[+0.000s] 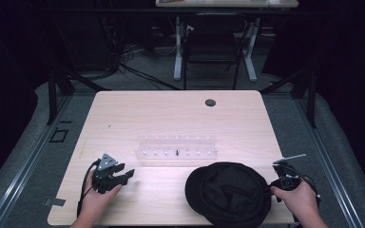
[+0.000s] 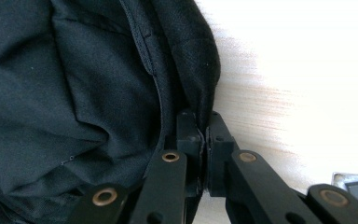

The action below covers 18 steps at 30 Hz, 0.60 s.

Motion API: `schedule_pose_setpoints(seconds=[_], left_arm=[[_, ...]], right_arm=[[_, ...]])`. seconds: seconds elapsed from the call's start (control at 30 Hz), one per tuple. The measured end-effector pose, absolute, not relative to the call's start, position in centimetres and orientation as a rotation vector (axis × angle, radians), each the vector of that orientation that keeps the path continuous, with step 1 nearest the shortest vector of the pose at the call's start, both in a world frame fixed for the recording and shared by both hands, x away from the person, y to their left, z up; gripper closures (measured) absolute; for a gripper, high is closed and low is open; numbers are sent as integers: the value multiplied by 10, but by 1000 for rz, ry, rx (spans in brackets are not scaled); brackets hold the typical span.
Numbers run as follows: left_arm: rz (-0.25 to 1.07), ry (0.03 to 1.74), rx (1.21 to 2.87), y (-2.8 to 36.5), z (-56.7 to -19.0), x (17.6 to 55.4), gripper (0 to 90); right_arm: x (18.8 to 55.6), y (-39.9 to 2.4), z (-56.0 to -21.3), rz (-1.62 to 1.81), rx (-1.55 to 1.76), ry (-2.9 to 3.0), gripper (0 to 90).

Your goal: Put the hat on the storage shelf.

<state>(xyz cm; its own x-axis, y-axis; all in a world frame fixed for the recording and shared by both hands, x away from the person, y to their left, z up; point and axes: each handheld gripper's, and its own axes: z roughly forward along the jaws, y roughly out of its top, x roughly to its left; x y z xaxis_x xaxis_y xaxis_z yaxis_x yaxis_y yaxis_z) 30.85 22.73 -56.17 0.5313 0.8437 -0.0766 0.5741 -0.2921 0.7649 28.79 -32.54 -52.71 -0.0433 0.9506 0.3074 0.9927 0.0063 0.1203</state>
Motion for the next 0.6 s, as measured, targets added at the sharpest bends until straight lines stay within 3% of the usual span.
schedule_pose_setpoints(seconds=[0.6], left_arm=[[439,1155,1995,229,-562,309,500]], right_arm=[[293,-324,-494,-509,-2053,-2064,879]])
